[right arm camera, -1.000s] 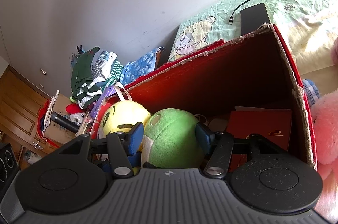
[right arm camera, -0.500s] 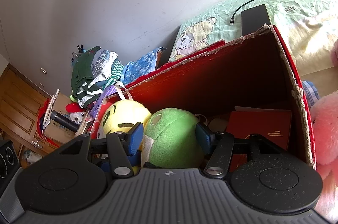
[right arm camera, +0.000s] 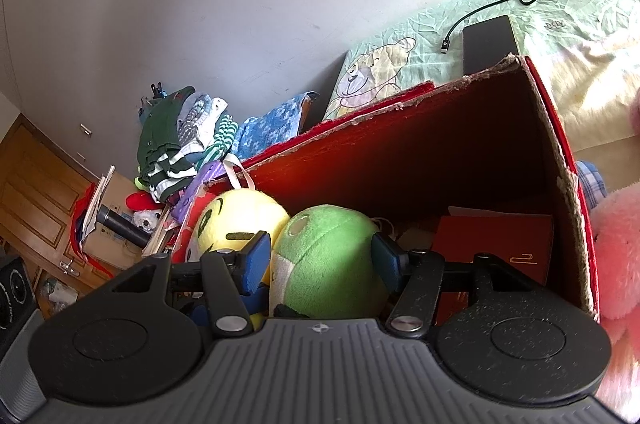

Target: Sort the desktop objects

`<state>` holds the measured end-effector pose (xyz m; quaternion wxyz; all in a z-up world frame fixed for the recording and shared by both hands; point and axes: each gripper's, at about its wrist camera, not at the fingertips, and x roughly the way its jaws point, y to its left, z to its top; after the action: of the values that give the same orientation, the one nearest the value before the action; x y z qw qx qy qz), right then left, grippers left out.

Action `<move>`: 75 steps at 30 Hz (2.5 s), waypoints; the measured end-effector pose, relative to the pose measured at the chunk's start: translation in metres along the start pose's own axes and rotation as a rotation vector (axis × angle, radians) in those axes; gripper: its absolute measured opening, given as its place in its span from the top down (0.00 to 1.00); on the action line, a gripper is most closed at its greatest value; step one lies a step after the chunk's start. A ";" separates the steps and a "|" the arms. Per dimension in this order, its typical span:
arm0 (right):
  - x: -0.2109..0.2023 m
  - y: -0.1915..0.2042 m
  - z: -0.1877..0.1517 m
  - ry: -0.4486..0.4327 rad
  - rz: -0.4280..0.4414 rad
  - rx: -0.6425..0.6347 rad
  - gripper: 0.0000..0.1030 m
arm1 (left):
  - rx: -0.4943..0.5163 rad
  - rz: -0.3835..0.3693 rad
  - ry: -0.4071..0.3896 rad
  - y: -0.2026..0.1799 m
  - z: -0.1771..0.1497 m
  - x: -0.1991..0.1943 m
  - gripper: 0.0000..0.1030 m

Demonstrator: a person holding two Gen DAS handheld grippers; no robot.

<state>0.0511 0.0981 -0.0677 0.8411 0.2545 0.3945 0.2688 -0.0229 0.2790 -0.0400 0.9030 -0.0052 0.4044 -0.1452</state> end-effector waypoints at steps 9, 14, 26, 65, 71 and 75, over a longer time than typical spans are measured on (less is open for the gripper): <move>0.000 0.000 0.000 -0.002 -0.030 0.023 0.41 | 0.051 0.012 -0.033 -0.005 0.001 -0.010 0.11; -0.008 0.007 0.001 -0.020 -0.043 -0.018 0.41 | 0.108 0.054 -0.073 -0.018 -0.001 -0.026 0.04; -0.092 -0.027 0.018 -0.173 0.084 0.009 0.41 | -0.056 0.042 -0.137 -0.037 0.019 -0.057 0.04; -0.165 -0.277 0.027 -0.010 0.212 0.425 0.43 | 0.001 -0.020 0.073 -0.253 0.053 0.118 0.33; -0.196 -0.314 0.008 -0.017 0.261 0.603 0.44 | 0.025 -0.112 0.072 -0.284 0.049 0.110 0.31; -0.213 -0.333 -0.001 -0.034 0.235 0.650 0.44 | 0.068 -0.213 0.127 -0.311 0.041 0.117 0.34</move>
<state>0.0183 -0.2826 -0.1692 0.6860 0.5571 0.4133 0.2197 0.0006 -0.0542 -0.0583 0.8546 -0.0085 0.4529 -0.2540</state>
